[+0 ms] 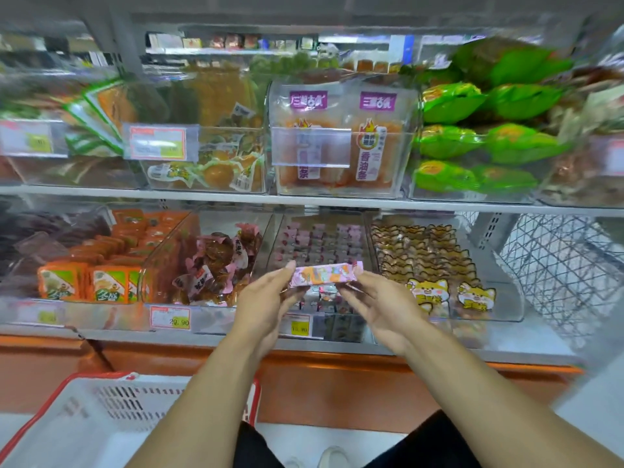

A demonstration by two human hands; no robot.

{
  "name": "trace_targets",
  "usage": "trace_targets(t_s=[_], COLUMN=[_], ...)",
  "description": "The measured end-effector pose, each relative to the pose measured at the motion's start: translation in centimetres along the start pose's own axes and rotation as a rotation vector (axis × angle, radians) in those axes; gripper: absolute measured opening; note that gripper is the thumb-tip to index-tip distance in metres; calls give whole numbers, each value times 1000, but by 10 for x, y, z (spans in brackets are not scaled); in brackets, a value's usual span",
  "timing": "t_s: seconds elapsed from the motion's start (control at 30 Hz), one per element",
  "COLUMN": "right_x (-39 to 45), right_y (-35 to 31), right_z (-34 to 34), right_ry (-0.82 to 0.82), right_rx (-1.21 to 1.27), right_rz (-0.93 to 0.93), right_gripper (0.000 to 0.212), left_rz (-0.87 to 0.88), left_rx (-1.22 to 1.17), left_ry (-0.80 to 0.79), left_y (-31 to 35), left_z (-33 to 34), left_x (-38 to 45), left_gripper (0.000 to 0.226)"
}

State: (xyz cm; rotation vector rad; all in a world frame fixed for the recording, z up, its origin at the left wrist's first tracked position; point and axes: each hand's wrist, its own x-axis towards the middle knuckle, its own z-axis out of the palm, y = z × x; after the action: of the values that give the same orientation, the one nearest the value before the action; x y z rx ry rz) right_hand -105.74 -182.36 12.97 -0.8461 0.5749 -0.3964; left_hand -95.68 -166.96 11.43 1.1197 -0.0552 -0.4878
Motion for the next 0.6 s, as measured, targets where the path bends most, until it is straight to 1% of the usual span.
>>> trace_targets(t_s=[0.1,0.2,0.23,0.33,0.37,0.43,0.47,0.53,0.6], right_x=[3,5,5,5,5,7,7,8,11], right_y=[-2,-4,-5,-5,-4,-1,0,2,2], right_z=[-6,-10,-13,-18,-18,-20,-20,-21,-20], right_ry=[-30,-101,-141,-272,-294,-305,-301,-295,-277], right_rx=[-48,-221,-304,-606,-701,-820,-832,-802,-746], right_rz=[27,-25,-76,-275,-338,-432,-449,-446,-429], right_gripper=[25,21,24,53,57,50,44,36,32], left_rz=[2,18,22,7,-9,-48,-61,-65,-43], left_rx=[9,33,36,59,68,92,99,87,71], left_ry=[40,68,72,48,23,-12,-17,-33,-89], left_y=[0,-1,-1,-2,-2,-4,-5,-4,-3], left_z=[0,0,-1,-3,-3,-1,0,3,4], left_x=[0,2,2,3,3,3,2,2,1], left_gripper=[28,35,36,34,34,33,32,32,37])
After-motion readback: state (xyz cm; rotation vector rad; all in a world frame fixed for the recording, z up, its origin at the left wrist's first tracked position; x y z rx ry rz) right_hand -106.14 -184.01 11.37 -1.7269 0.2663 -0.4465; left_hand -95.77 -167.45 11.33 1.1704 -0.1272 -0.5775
